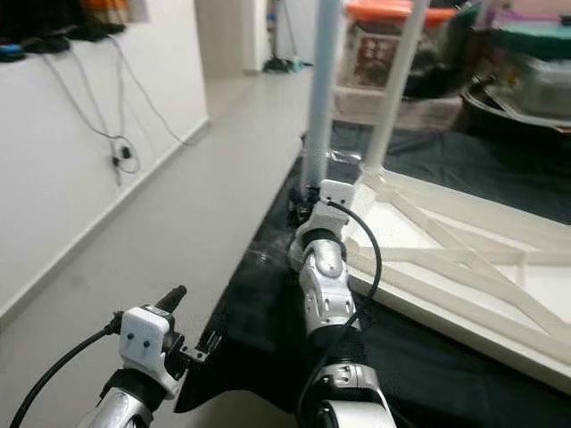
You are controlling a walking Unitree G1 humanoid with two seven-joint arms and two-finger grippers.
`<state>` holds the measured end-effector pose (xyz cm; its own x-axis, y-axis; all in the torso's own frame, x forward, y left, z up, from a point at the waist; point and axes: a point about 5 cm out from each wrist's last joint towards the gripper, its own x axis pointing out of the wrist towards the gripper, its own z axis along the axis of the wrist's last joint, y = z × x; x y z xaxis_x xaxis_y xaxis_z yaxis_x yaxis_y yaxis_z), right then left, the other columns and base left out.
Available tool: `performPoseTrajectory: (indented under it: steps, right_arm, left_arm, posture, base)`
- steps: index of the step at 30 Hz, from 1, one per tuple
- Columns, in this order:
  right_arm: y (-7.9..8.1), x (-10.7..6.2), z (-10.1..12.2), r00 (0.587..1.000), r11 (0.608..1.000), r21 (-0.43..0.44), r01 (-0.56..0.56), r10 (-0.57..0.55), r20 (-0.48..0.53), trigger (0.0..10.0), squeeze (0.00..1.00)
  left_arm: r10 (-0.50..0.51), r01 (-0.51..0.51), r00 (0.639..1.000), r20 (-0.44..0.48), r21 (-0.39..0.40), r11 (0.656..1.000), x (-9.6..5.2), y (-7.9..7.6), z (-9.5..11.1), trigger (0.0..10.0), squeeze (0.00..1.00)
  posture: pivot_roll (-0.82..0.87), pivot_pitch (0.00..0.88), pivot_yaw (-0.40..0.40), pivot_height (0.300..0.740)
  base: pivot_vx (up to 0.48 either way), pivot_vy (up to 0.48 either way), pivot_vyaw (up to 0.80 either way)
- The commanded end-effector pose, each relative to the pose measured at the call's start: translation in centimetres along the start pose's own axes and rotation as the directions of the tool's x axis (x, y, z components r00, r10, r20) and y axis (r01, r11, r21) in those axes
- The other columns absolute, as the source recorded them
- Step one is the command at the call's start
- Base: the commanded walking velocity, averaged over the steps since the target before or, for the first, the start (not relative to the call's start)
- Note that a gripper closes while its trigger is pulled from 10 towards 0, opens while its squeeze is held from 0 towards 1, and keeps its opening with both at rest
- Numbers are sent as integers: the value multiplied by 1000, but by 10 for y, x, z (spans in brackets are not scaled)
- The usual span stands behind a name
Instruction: Building children table
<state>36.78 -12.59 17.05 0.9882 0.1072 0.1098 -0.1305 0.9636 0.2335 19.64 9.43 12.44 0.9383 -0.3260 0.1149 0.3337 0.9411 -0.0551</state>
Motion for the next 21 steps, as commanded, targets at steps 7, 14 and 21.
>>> performPoseTrajectory:
  steps: [7, 14, 21]
  right_arm:
    - [12, 4, 6, 854, 851, 166, -498, 514, -73, 10000, 0]
    - [13, 0, 15, 496, 519, 215, -827, 854, -155, 10000, 0]
    - [22, -3, 22, 269, 293, 312, -904, 956, -118, 10000, 0]
  left_arm:
    - [4, -4, 1000, -14, 6, 1000, -1, 2, -3, 10000, 0]
    - [8, -8, 1000, -11, 8, 1000, 0, 2, -2, 10000, 0]
    - [13, -13, 1000, -8, 13, 1000, -1, 2, 0, 10000, 0]
  posture:
    - [51, 0, 10, 740]
    - [90, 0, 11, 740]
    - [122, 0, -7, 740]
  base:
    - [0, 0, 0]
    - [0, 0, 0]
    - [0, 0, 0]
